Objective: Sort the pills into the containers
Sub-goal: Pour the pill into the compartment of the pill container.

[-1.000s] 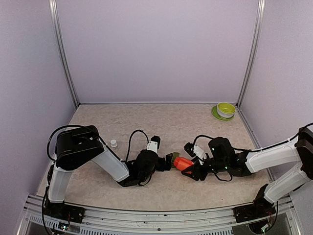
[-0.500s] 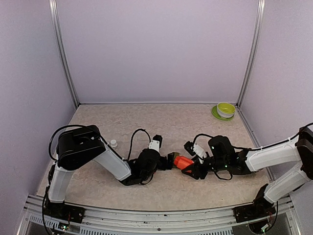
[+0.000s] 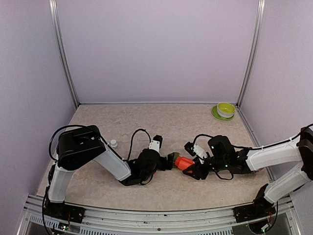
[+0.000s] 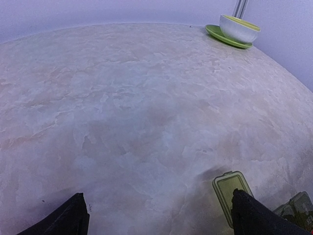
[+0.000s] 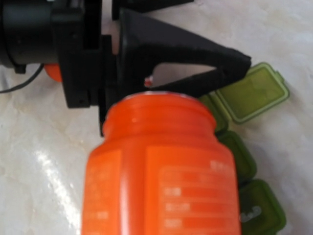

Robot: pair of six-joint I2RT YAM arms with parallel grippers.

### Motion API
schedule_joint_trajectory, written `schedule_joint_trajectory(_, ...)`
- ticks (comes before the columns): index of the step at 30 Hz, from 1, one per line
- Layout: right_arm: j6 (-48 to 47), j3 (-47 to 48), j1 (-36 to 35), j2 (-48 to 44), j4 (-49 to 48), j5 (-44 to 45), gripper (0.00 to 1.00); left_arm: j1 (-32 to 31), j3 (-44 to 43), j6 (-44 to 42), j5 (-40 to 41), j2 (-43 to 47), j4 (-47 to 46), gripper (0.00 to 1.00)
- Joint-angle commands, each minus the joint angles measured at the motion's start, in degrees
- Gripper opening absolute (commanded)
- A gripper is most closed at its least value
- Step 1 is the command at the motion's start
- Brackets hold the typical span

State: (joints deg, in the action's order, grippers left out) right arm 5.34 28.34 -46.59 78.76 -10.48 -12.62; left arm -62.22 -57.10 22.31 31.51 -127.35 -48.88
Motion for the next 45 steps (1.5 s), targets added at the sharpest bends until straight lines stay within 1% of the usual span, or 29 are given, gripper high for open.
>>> schedule_joint_trajectory(1, -0.60, 2.25, 0.62, -1.64, 1.55, 0.72, 0.18, 0.43, 2.17, -0.29, -0.56, -2.21, 5.20, 0.99)
schedule_joint_trajectory(19, -1.12, 5.93, 0.63, 1.76, 4.79, 1.46, 0.18, 1.12, 2.37, -0.42, -1.57, -1.88, 5.16, 0.99)
schedule_joint_trajectory(30, -1.33, 6.53, 0.76, 3.96, 4.95, 1.42, 0.18, 1.05, 2.50, -0.55, -2.15, -1.69, 4.77, 0.99)
schedule_joint_trajectory(45, -1.54, 10.27, 0.85, 6.40, 11.19, 2.08, 0.18, 1.04, 2.30, -0.60, -2.46, -2.11, 4.54, 0.99)
